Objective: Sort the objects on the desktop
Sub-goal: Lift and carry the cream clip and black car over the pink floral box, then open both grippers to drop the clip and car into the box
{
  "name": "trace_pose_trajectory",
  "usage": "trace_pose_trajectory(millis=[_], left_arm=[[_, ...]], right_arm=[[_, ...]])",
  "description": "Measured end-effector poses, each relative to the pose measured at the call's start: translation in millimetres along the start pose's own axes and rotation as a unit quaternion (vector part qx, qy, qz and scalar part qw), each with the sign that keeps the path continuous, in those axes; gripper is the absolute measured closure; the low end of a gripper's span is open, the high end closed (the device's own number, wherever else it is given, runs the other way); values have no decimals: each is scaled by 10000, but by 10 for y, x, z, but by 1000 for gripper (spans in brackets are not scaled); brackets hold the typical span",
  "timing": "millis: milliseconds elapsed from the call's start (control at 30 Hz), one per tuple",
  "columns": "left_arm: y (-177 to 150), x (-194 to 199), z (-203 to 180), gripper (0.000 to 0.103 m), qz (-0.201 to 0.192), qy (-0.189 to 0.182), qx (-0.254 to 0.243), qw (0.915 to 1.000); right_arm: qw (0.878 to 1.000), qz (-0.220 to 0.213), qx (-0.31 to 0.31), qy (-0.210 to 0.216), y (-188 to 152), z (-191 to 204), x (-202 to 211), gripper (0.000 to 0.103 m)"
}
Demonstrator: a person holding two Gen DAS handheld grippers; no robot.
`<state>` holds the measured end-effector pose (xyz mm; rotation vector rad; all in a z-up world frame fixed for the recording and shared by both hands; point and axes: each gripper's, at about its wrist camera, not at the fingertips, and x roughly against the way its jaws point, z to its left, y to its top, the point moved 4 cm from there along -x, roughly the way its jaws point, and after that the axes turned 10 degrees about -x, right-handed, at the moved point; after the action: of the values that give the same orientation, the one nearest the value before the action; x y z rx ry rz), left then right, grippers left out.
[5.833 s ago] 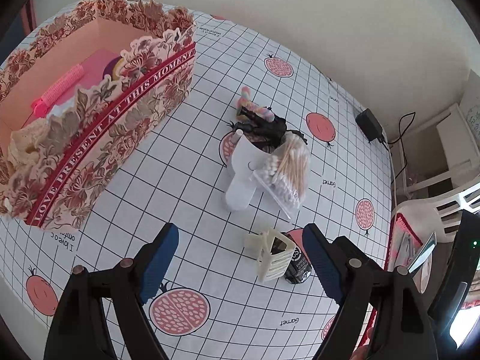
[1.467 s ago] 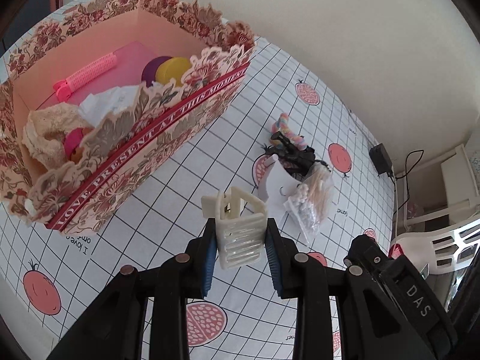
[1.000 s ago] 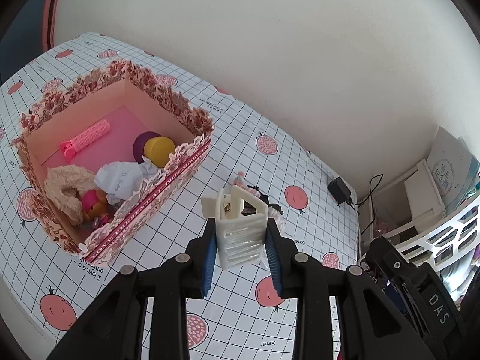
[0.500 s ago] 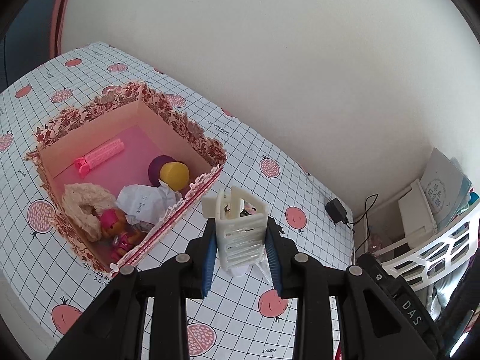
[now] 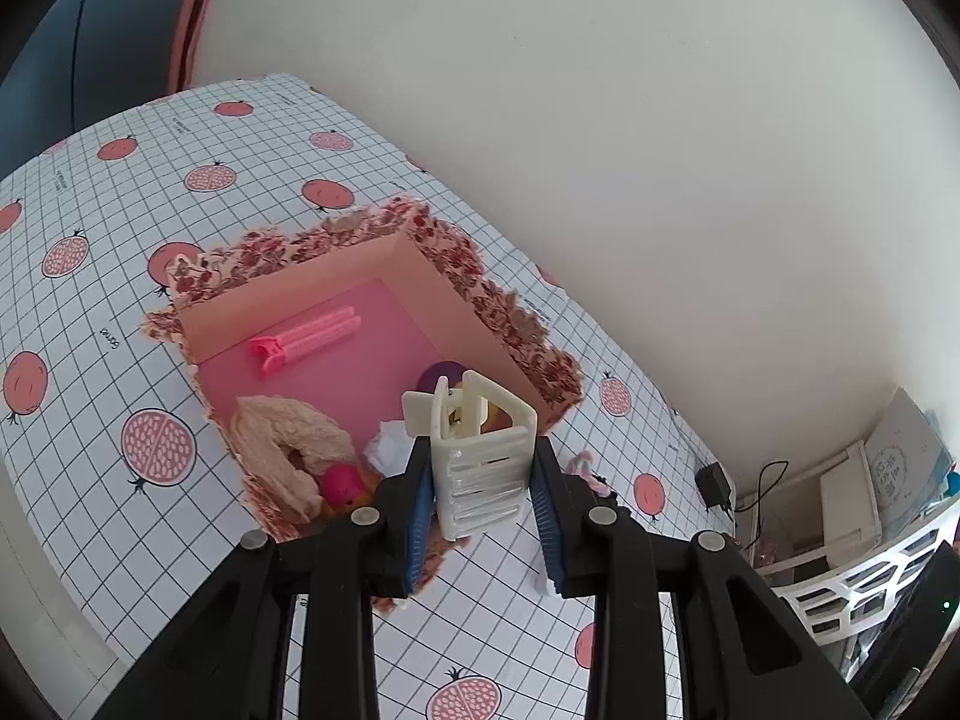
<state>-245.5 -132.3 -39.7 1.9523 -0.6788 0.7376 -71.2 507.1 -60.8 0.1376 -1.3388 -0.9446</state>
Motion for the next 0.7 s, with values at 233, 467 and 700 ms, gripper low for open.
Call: trace_pose_trajectory(millis=[233, 467, 700], left_arm=[[100, 143, 396, 71, -180, 173, 290, 9993], [168, 220, 678, 71, -294, 249, 555, 9977], [233, 295, 903, 71, -427, 377, 685, 9960]], right_arm=[[9983, 92, 501, 277, -195, 398, -78, 27], [9931, 285, 930, 652, -419, 723, -170, 27], [9873, 360, 1207, 972, -572, 934, -218, 27]])
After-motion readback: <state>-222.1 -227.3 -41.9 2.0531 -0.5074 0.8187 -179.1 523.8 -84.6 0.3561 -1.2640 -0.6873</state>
